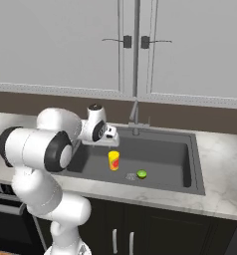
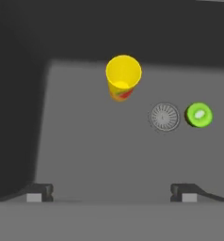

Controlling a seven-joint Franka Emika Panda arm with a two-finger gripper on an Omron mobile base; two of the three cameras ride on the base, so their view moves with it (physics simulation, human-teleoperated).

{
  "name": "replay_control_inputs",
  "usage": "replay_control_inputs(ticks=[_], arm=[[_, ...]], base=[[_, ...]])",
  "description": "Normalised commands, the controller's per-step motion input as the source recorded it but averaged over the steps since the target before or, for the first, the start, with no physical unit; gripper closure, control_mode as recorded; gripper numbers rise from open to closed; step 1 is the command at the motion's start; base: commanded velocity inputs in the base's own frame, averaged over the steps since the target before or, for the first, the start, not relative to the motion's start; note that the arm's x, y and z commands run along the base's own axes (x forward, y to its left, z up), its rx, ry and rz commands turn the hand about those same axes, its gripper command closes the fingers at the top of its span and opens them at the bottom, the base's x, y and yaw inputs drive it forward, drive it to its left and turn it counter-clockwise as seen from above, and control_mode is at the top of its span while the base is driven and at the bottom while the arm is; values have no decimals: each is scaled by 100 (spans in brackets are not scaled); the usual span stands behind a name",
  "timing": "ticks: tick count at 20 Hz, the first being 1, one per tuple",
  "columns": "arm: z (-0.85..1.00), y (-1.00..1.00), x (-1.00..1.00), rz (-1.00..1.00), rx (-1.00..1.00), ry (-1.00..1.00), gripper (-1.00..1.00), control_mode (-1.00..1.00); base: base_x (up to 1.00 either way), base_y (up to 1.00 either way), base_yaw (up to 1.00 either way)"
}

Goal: Pick the cup and tupperware and place them in the sink. Then turn on the water.

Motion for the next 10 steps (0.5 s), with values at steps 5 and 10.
replay_control_inputs(ticks=[5,10], arm=[[52,-7,-76,0,0,0,-100,-100],[55,-4,-71,0,0,0,-100,-100]], base=[[0,0,0],[0,0,0]])
